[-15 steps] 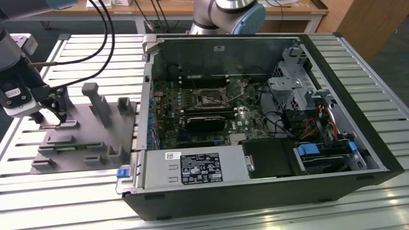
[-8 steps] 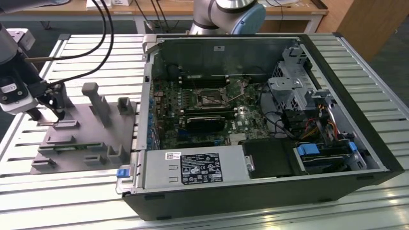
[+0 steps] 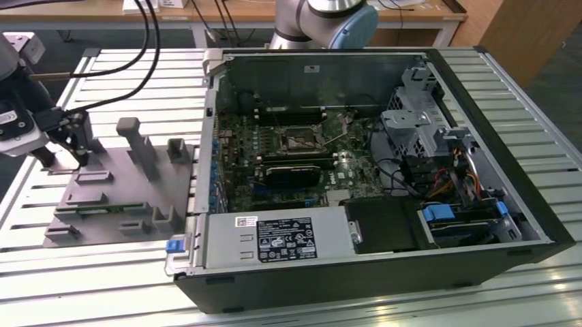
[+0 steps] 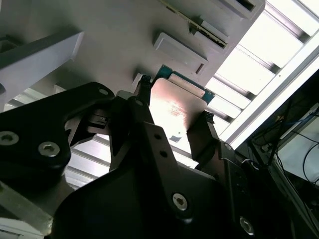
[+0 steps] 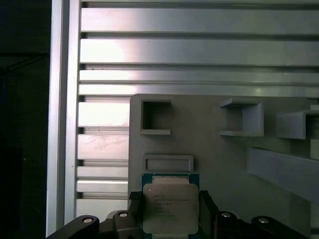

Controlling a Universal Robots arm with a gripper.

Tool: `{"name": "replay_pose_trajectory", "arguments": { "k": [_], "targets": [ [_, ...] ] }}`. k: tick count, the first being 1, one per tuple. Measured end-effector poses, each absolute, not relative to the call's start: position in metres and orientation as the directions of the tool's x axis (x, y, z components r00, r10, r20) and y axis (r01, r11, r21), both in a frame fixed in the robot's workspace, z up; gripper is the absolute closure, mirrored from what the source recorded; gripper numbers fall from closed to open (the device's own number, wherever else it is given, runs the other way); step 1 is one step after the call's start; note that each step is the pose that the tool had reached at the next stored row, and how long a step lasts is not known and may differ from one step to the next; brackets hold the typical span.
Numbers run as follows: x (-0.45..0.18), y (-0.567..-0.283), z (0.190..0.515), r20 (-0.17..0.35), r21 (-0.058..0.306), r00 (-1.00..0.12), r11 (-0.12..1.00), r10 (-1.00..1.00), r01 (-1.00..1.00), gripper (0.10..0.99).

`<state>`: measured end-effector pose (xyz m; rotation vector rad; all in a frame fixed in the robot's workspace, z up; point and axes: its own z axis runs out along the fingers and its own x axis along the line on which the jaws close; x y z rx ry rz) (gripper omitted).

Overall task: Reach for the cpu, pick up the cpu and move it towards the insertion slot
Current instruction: 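Pick up the cpu and move it towards the insertion slot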

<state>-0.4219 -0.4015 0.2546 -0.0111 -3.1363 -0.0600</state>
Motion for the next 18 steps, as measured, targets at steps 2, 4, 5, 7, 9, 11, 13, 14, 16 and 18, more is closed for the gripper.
{"name": "replay_pose_trajectory", "arguments": {
  "k": [2, 4, 5, 7, 9, 11, 13, 14, 16, 18],
  "targets": [
    [-0.422, -0.401, 0.258, 0.005, 0.038, -1.000, 0.999, 0.007, 0.007, 0.545],
    [-0.422, -0.401, 0.261, 0.005, 0.038, -1.000, 0.999, 0.007, 0.007, 0.545],
    [-0.422, -0.401, 0.262, 0.005, 0.038, -1.000, 0.999, 0.007, 0.007, 0.545],
    [-0.422, -0.401, 0.265, 0.005, 0.038, -1.000, 0.999, 0.007, 0.007, 0.545],
    [-0.422, -0.401, 0.268, 0.005, 0.038, -1.000, 0.999, 0.007, 0.007, 0.545],
    [-0.422, -0.401, 0.270, 0.005, 0.038, -1.000, 0.999, 0.007, 0.007, 0.545],
    [-0.422, -0.401, 0.272, 0.005, 0.038, -1.000, 0.999, 0.007, 0.007, 0.545],
    [-0.422, -0.401, 0.273, 0.005, 0.038, -1.000, 0.999, 0.007, 0.007, 0.545],
    [-0.422, -0.401, 0.276, 0.005, 0.038, -1.000, 0.999, 0.007, 0.007, 0.545],
    [-0.422, -0.401, 0.278, 0.005, 0.038, -1.000, 0.999, 0.007, 0.007, 0.545]
  ]
}}
